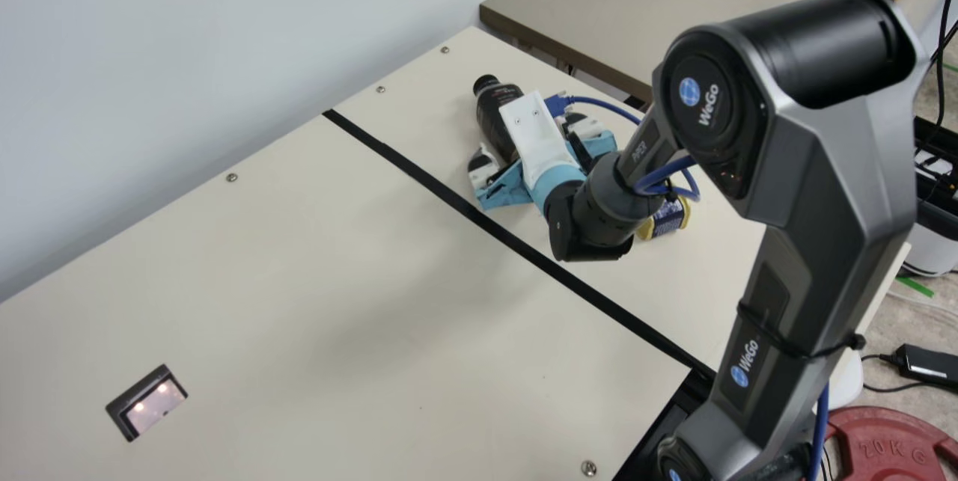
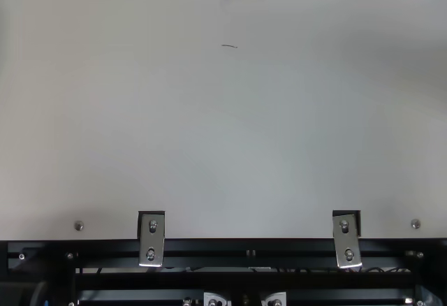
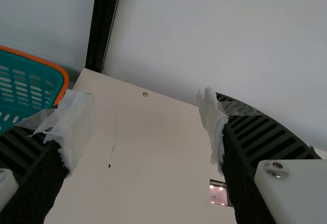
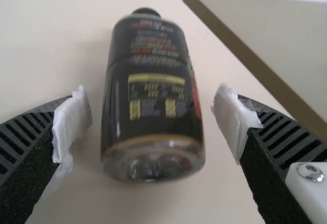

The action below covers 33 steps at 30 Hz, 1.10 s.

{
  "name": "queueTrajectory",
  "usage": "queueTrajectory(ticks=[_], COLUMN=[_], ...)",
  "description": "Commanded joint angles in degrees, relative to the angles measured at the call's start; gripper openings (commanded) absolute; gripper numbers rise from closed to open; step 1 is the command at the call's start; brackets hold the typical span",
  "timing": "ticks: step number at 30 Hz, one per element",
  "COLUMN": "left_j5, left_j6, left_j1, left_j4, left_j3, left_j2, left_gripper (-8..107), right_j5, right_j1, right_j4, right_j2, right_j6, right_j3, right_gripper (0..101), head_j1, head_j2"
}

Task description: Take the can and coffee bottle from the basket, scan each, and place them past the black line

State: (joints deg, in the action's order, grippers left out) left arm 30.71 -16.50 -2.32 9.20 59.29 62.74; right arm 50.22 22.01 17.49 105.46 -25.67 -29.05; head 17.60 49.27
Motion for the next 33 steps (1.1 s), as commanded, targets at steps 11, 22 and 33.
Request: queueTrajectory(ticks=[11,22,33], left_j5=[0.0,0.0,0.0], left_j6=[0.0,0.0,0.0], left_j1=[0.0,0.0,0.0], left_j4=[0.0,0.0,0.0], left_j3=[0.0,0.0,0.0], left_j2=[0.0,0.0,0.0], left_gripper=[90,90,90], right_j5=[-5.14,-20.32,-34.59], right_j1=[-7.4,-15.36,-21.24], right_j4=[2.67,9.98,15.33], right_j2=[-16.41,-26.38,-31.45], right_j6=[-4.78,-12.67,-14.71], right_j3=[-0.07,-6.0,-10.88], right_gripper=[101,101,101], head_j1=[1.46,1.46,2.5], head_j2=[1.43,1.43,-7.21])
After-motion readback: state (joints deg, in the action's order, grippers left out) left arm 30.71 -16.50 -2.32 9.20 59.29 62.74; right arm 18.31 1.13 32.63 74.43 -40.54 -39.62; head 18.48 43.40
